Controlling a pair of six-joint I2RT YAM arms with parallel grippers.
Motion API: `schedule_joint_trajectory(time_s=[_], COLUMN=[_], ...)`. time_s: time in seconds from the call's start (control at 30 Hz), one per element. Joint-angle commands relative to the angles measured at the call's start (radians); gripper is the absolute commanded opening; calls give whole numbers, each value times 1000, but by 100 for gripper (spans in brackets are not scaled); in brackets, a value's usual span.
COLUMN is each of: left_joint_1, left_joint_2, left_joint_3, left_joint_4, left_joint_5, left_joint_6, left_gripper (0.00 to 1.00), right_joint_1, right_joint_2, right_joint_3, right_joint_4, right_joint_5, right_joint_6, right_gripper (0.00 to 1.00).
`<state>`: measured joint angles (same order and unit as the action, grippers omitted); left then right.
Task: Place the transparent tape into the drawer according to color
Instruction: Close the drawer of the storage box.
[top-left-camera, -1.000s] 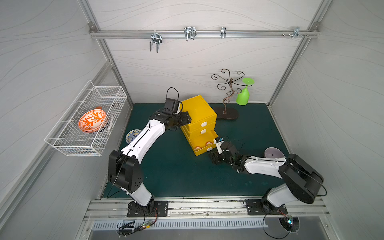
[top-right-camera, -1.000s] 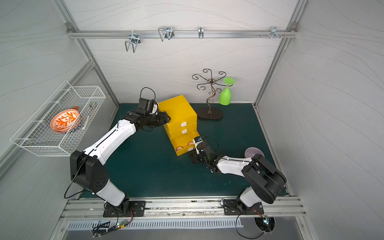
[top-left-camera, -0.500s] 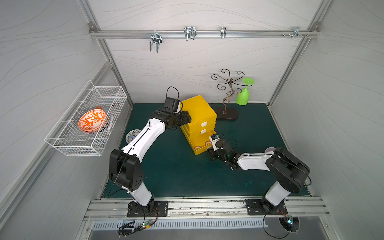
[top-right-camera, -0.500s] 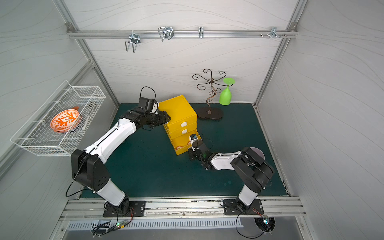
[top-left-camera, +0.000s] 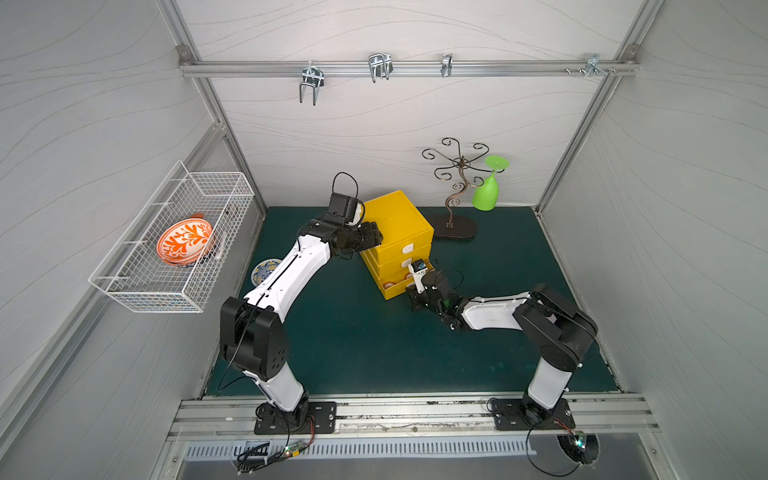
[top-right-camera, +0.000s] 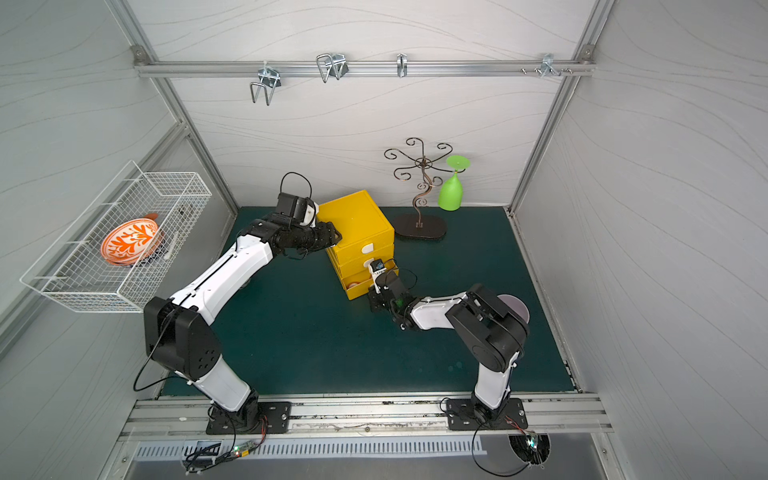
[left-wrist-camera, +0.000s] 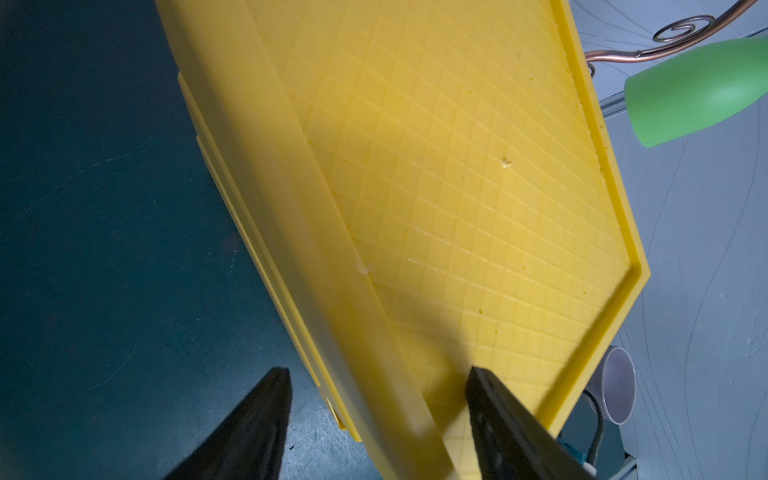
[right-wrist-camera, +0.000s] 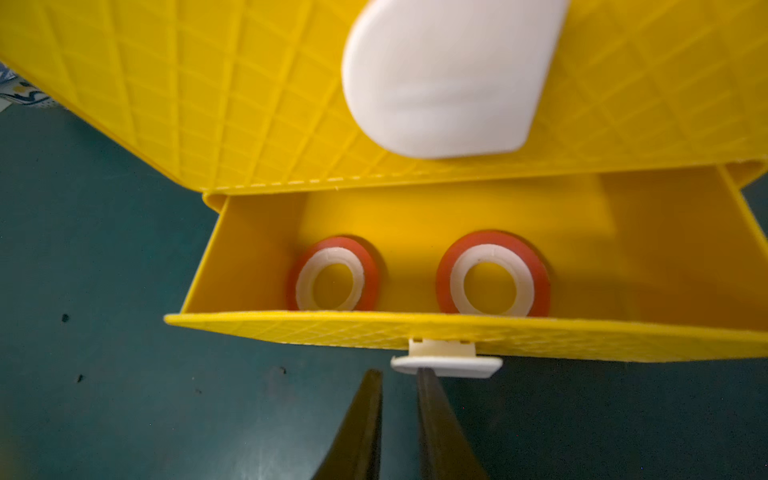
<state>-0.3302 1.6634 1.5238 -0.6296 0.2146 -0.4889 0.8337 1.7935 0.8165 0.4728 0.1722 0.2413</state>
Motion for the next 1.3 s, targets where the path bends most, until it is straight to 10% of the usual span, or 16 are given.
schedule_joint_trajectory(time_s=[0.0,0.93,1.27], left_joint_1=[3,3,3], left_joint_2=[35,61,-108], left_joint_3=[24,47,-88], left_joint_4=[-48,-76,58], left_joint_5=[7,61,15], left_joint_6=[28,59,47], left_gripper=[71,71,100], right_joint_1=[-5,1,7], right_joint_2=[46,158,-93], right_joint_3=[38,117,-2], right_joint_4=[38,167,-64], right_joint_5=[9,33,42], right_joint_6=[-24,-33,-24], right_gripper=[20,17,70])
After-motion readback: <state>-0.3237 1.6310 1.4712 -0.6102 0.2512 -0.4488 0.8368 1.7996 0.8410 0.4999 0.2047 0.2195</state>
